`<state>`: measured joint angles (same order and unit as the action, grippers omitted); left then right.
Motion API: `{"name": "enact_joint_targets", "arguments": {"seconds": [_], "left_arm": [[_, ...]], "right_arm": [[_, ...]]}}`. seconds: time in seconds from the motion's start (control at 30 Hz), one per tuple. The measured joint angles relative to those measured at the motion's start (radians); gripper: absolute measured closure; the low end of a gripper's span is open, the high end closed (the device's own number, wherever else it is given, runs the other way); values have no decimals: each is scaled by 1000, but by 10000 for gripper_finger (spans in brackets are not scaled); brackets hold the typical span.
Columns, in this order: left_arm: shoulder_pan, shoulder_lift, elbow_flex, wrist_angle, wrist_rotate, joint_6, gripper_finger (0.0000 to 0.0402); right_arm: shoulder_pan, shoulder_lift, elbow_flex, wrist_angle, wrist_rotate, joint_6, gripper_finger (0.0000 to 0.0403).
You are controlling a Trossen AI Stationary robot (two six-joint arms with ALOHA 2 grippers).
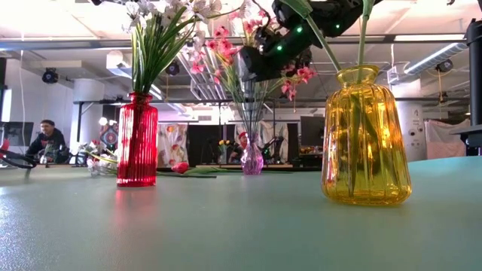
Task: Sort flowers into vase by color
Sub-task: Put the pink flower into the purple flower vase
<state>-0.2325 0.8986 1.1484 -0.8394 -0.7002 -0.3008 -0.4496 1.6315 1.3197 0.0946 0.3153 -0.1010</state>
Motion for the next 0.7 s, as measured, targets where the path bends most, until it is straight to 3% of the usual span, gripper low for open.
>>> {"name": "enact_joint_targets", "arguments": {"seconds": [0.43, 0.7], "left_arm": [[0, 0, 0, 0, 0, 0, 208], [0, 0, 0, 0, 0, 0, 208]], "right_arm": [[11, -74, 0, -112, -12, 78, 138], [29, -79, 0, -67, -12, 63, 154]]}}
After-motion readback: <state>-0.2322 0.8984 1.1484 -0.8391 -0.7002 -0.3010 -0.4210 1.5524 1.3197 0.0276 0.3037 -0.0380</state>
